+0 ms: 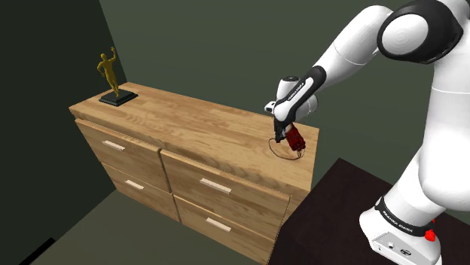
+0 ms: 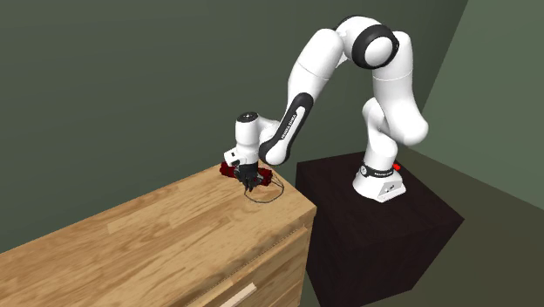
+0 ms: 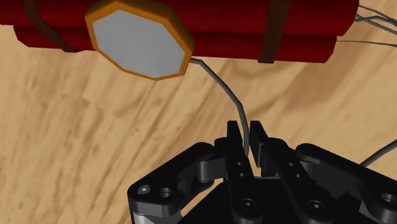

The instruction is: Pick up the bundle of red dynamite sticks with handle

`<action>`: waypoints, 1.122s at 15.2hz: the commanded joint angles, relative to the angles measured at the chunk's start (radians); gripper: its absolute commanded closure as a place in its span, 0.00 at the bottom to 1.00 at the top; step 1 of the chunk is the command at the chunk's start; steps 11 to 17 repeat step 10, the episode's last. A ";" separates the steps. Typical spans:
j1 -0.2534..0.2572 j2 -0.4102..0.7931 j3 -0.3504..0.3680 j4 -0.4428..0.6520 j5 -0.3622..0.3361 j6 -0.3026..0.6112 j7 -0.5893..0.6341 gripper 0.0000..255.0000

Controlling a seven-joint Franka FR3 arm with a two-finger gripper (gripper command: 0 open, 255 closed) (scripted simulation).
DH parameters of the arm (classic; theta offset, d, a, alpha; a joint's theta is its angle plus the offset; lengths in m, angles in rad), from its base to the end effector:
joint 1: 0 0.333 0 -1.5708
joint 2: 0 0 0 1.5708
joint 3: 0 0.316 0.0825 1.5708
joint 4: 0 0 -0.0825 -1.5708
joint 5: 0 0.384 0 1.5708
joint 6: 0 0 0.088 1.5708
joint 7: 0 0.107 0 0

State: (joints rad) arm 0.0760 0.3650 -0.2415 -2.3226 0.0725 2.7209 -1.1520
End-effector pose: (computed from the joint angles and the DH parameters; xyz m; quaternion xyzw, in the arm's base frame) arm 0.5171 -0.0932 0.1916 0.8914 0.4518 0.0017 0.0355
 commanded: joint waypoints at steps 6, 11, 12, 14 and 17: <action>0.021 -0.093 -0.027 -0.007 -0.039 -0.083 0.025 1.00; 0.026 -0.119 -0.033 -0.007 -0.051 -0.109 0.032 1.00; 0.026 -0.119 -0.033 -0.007 -0.051 -0.109 0.032 1.00; 0.026 -0.119 -0.033 -0.007 -0.051 -0.109 0.032 1.00; 0.026 -0.119 -0.033 -0.007 -0.051 -0.109 0.032 1.00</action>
